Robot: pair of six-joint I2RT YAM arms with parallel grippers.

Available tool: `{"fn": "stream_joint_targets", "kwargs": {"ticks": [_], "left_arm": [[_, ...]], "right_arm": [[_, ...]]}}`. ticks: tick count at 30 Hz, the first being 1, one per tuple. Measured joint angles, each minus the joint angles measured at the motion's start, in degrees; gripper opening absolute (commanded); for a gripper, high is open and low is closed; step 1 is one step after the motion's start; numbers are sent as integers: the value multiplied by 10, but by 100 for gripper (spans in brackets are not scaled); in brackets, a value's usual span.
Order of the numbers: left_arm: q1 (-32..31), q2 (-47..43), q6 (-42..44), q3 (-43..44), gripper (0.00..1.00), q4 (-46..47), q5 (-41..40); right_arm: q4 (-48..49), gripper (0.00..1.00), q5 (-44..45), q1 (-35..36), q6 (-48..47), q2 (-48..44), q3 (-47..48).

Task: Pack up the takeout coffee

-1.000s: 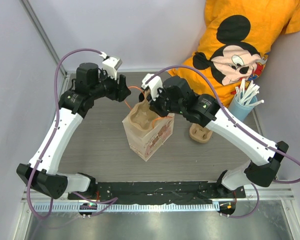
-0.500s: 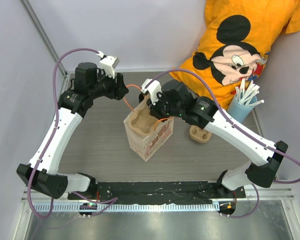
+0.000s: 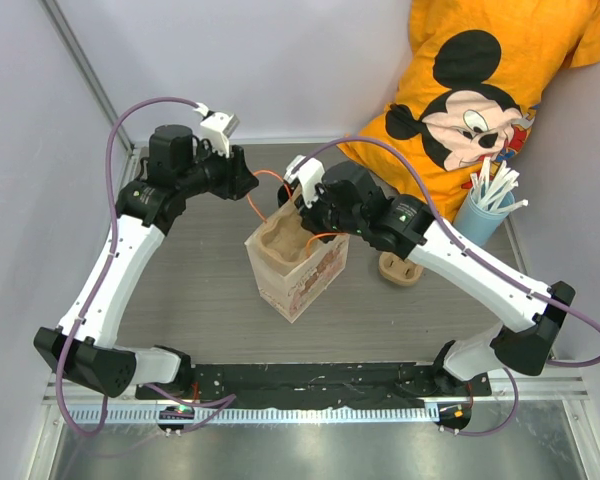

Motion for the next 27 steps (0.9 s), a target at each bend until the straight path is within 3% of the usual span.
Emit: {"fn": "stream_joint_targets", "kwargs": {"ticks": [27], "left_arm": [[8,0,-13,-12,38,18,10]], "right_arm": [[1,1,3,-2,57,19,34]]}}
